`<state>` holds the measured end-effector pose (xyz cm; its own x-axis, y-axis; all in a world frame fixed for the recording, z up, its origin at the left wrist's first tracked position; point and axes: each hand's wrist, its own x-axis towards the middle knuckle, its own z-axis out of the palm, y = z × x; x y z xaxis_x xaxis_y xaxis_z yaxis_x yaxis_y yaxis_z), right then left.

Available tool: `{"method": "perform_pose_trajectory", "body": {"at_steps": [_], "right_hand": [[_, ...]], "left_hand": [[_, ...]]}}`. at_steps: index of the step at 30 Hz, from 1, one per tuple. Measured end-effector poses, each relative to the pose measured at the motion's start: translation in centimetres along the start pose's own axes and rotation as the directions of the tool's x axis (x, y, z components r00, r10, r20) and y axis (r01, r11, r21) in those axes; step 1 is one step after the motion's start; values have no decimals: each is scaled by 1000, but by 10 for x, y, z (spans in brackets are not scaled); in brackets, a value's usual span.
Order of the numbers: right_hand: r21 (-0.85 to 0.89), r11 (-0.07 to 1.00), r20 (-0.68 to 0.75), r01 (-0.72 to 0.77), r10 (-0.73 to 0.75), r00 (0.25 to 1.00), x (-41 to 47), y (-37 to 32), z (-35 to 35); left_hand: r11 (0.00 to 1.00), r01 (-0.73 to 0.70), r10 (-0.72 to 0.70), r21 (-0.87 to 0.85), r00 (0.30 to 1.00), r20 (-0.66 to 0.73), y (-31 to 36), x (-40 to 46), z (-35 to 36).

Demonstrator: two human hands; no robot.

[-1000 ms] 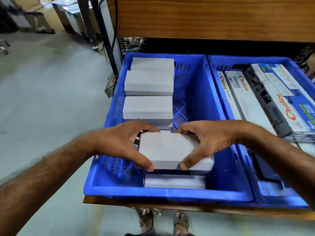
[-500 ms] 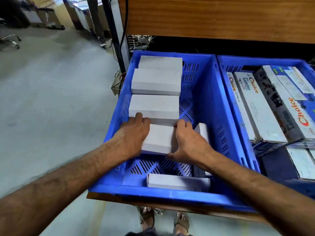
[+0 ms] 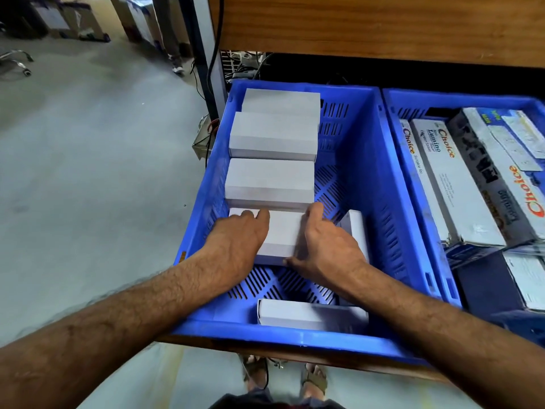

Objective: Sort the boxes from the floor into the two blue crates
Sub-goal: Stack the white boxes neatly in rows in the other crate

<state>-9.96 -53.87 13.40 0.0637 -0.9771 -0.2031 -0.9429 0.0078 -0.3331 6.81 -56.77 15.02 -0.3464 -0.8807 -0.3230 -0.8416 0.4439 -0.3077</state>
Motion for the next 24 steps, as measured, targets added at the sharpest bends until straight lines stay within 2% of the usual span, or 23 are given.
{"method": "perform_pose_trajectory", "body": {"at_steps": [3, 5, 8, 10, 12, 15, 19, 21, 24], "right_hand": [[-101, 993, -15, 54, -56, 998, -12, 1, -14], [-130, 980, 72, 149, -140, 988, -22, 6, -25], [-179, 953, 337, 245, -175, 925, -31, 16, -41], [-235, 936, 444, 262, -137, 886, -29, 19, -42], [-274, 923, 471, 271, -116, 874, -26, 20, -38], [-258, 929, 442, 267, -132, 887, -25, 20, -31], [-274, 919, 455, 285, -138, 880, -32, 23, -28], [-287, 902, 504, 322, -143, 852, -35, 22, -26], [-239, 877, 604, 417, -202, 771, -37, 19, -20]], "left_hand": [[999, -16, 15, -39, 1000, -16, -1, -4, -3], [991, -60, 59, -116, 998, -17, -3, -11, -1], [924, -151, 216, -352, 964, 154, -9, -17, 0], [848, -173, 359, -501, 883, 303, -8, -16, -1], [842, -247, 452, -480, 810, 374, -3, -14, 0], [885, -299, 424, -357, 835, 350, 3, -14, 4], [882, -319, 435, -348, 836, 335, 4, -16, 7], [878, -330, 451, -348, 815, 363, 2, -17, 7], [848, -358, 505, -391, 767, 395, 5, -17, 6]]}}
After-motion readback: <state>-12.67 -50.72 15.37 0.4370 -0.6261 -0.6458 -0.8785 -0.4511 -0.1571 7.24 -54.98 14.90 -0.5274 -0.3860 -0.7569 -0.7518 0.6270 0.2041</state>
